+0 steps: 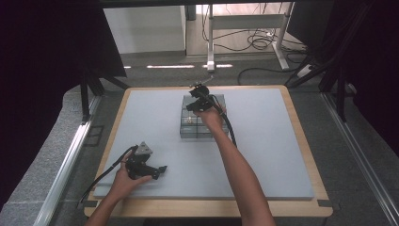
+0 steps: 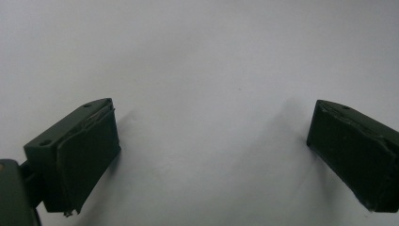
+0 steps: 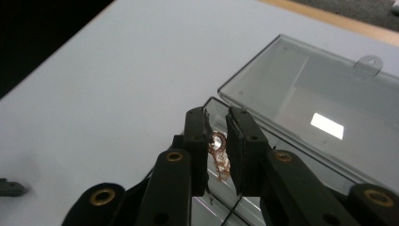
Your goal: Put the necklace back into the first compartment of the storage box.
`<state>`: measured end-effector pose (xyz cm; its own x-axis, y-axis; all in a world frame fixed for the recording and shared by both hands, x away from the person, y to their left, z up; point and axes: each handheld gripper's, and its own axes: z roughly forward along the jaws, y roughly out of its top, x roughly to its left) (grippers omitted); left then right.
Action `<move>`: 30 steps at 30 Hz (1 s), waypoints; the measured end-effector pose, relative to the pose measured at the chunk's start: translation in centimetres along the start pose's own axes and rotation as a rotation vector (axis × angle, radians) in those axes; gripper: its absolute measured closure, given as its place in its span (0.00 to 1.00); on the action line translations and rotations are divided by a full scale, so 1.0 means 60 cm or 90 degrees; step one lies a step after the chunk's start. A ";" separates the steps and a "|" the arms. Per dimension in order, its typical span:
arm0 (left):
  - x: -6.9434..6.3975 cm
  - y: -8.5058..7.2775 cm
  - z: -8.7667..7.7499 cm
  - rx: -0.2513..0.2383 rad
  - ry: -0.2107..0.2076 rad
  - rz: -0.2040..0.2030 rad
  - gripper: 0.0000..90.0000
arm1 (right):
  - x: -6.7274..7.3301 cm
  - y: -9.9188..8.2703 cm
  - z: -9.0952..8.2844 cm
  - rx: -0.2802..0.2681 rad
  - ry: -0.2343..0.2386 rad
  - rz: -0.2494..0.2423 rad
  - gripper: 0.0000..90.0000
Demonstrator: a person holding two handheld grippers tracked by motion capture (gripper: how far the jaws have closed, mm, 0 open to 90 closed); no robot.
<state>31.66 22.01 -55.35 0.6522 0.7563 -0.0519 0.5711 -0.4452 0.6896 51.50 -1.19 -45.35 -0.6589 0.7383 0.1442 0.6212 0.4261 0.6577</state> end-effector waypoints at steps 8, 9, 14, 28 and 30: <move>0.000 0.000 0.000 0.000 0.000 -0.001 0.03 | -0.004 -0.020 0.037 0.029 0.002 0.005 0.85; 0.000 0.000 0.000 0.000 0.000 -0.001 0.03 | -0.004 -0.022 0.041 0.032 0.002 0.005 0.85; 0.000 0.000 0.000 0.000 0.000 -0.001 0.03 | -0.005 -0.029 0.054 0.053 -0.008 -0.004 0.85; 0.000 0.000 0.000 -0.001 -0.001 -0.001 0.03 | -0.005 -0.033 0.055 0.060 -0.020 -0.007 0.61; 0.000 0.000 0.000 0.000 0.000 -0.001 0.03 | -0.005 -0.034 0.043 0.051 -0.009 0.000 0.58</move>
<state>31.66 22.00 -55.35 0.6515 0.7567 -0.0532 0.5721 -0.4441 0.6896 51.53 -0.90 -48.63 -0.6527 0.7458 0.1331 0.6536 0.4655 0.5967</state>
